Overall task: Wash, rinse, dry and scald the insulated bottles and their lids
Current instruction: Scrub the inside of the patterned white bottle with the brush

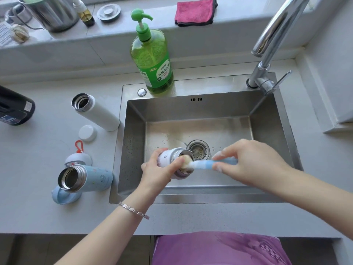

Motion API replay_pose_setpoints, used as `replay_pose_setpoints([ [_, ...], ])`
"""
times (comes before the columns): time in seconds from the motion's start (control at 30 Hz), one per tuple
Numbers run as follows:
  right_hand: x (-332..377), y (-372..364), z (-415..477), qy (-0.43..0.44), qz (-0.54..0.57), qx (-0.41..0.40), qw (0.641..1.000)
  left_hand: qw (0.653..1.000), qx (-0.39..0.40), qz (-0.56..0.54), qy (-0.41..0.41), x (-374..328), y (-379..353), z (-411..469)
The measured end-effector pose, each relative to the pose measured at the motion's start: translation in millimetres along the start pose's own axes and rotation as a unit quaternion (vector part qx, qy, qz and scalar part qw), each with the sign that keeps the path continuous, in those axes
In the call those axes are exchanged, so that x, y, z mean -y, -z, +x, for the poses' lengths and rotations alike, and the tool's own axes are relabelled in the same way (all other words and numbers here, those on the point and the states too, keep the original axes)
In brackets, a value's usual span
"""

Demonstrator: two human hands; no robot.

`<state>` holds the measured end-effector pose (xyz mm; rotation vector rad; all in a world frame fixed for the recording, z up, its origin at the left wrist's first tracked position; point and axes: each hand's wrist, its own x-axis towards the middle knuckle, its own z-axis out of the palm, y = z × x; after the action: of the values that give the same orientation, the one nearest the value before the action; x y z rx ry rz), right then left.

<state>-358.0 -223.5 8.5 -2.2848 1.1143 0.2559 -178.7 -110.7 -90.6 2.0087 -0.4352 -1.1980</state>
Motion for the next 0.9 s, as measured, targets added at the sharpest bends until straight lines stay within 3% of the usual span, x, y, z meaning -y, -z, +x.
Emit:
replay_pose_setpoints([
  [0.17,1,-9,-8,-0.024,-0.014,-0.004,1.000,1.000,0.007,-0.020,0.019,1,3,4],
  [0.3,-6,-1,-7,-0.043,0.038,0.010,0.998,0.994,0.038,-0.089,0.052,2,2,5],
  [0.47,-45,10,-6,-0.121,0.190,-0.021,0.974,0.976,0.084,-0.158,0.122,15,13,17],
  [0.6,-58,-33,9,-0.167,0.287,-0.054,0.942,0.945,0.131,-0.230,0.192,29,5,32],
  [0.73,-74,-85,38,-0.241,0.303,-0.070,0.919,0.960,0.121,-0.166,0.190,48,-4,79],
  [0.9,-90,-119,81,-0.301,0.251,-0.066,0.918,0.977,0.035,-0.112,0.179,76,-4,162],
])
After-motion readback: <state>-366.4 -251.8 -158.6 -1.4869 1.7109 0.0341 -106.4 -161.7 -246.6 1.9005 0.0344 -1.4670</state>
